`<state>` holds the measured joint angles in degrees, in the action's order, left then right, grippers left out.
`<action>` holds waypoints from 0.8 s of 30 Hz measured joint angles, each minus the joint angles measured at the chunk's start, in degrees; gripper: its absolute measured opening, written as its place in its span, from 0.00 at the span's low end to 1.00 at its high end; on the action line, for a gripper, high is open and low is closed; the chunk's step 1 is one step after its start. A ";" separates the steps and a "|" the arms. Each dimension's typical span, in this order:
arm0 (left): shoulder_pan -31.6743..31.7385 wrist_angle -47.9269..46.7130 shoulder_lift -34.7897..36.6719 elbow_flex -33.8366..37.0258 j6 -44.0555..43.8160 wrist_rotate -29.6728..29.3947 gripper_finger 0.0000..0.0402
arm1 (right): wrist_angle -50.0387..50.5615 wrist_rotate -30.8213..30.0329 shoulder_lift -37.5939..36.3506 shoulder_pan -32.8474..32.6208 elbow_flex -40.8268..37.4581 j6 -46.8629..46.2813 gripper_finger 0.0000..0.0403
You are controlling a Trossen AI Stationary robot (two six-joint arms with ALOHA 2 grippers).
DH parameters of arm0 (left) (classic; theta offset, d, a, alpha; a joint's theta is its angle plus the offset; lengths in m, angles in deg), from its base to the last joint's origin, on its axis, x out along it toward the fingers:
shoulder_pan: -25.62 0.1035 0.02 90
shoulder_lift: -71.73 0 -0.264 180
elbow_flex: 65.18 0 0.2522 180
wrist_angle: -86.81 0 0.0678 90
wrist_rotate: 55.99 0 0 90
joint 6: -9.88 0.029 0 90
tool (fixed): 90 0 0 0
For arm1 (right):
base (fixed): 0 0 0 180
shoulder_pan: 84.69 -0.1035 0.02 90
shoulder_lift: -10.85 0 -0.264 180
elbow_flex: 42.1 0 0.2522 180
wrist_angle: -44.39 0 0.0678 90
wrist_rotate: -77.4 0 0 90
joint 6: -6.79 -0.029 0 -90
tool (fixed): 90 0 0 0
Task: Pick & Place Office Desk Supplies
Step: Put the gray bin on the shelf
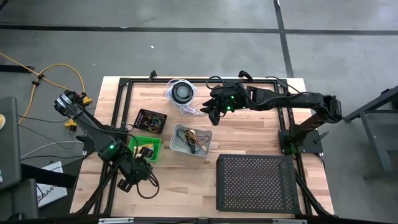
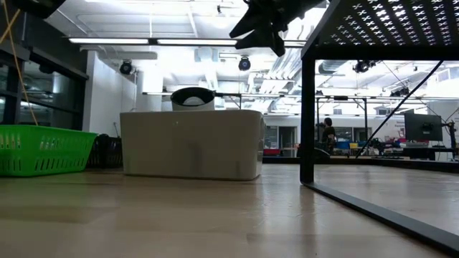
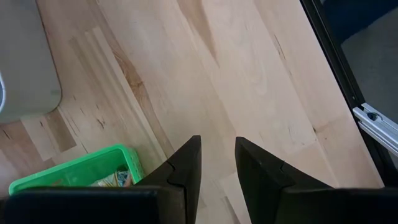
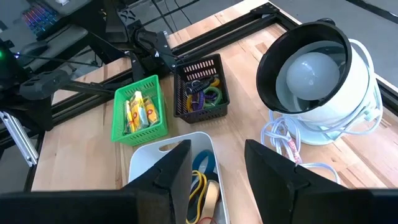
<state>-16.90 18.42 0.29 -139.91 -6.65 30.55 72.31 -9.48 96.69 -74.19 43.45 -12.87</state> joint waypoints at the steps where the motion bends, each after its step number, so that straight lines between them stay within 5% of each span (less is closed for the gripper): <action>1: 0.00 0.00 0.00 0.00 0.02 0.00 0.23 | -0.16 -0.01 0.00 0.01 0.01 0.00 0.34; 24: 0.02 0.02 -0.02 0.00 0.04 -0.02 0.23 | 7.73 10.57 1.26 -5.70 0.04 32.71 0.34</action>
<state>-16.88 18.44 0.27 -139.91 -6.61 30.53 80.04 1.10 97.95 -79.89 43.50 19.84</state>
